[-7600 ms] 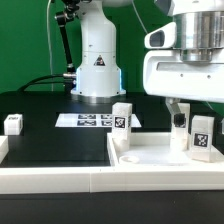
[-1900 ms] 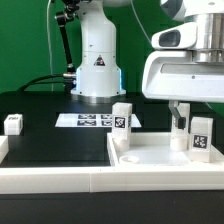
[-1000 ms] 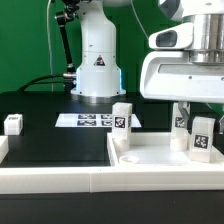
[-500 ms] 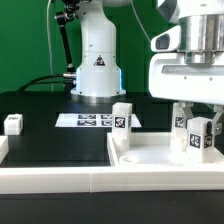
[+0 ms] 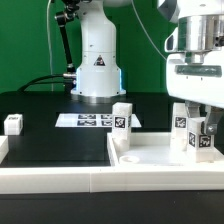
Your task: Assemble square table
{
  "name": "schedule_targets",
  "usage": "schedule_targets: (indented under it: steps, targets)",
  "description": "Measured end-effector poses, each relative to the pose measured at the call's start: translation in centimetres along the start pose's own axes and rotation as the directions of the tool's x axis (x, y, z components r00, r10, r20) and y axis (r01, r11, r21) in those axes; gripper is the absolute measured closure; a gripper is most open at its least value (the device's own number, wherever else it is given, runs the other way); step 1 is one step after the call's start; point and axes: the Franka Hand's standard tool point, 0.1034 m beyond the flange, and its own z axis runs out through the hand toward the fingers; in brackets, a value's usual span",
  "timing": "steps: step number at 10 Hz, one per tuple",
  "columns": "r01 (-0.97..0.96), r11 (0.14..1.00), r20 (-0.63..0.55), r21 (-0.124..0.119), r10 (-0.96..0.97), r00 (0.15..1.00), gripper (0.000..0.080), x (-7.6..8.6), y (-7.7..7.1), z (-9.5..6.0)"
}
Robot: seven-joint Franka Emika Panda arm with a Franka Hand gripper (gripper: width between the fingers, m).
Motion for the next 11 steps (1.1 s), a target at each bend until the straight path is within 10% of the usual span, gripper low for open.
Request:
schedule_targets:
  steps: [4, 8, 11]
  targets:
    - [-0.055, 0.998, 0.006, 0.001, 0.055, 0.998, 0.0509, 0.00, -0.02, 0.01]
    - [0.155, 0.988, 0.006, 0.003, -0.155, 0.988, 0.0177, -0.07, -0.17, -0.10]
    - [0.426, 0.905, -0.002, -0.009, -0.426, 0.905, 0.0151, -0.42, -0.23, -0.19]
